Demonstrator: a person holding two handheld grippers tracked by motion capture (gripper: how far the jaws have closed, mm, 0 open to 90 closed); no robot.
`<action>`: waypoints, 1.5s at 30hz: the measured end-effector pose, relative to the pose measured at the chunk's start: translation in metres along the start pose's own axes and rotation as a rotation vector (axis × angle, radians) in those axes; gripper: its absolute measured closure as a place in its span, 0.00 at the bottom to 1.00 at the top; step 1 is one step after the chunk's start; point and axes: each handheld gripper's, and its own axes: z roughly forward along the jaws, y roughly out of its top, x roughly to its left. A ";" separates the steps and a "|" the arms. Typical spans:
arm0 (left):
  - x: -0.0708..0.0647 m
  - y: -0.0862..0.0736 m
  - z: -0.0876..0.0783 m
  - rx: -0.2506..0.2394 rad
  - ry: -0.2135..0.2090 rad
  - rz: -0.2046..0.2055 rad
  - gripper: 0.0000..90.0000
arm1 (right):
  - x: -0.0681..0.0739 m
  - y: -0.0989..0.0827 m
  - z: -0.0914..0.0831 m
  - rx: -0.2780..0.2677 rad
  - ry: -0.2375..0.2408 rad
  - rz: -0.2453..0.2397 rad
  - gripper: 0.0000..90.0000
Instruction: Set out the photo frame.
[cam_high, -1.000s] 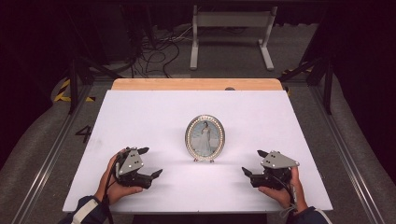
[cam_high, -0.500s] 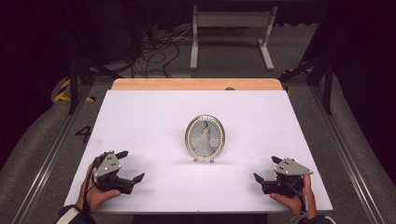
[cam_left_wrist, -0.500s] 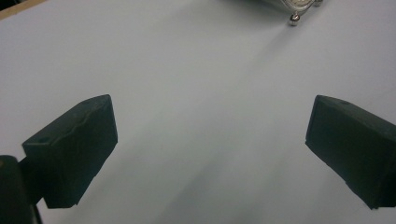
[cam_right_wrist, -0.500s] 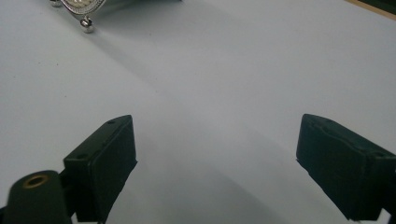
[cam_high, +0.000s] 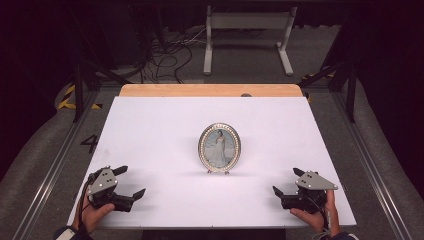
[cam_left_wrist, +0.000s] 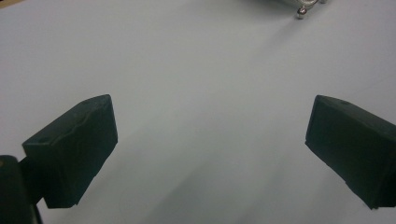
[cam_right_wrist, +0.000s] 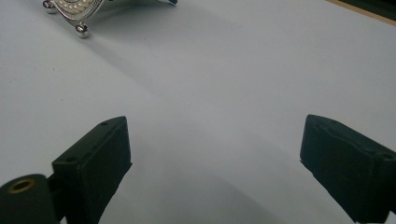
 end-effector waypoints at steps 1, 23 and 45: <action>0.000 0.000 0.000 0.000 0.000 0.000 0.03 | 0.000 0.000 0.000 0.000 0.000 0.000 0.10; 0.001 0.002 0.004 0.001 0.003 0.001 0.03 | -0.002 -0.002 0.001 -0.007 -0.028 0.016 0.11; 0.003 0.003 0.005 -0.002 0.001 0.004 0.03 | -0.003 -0.002 -0.001 -0.015 -0.041 0.015 0.11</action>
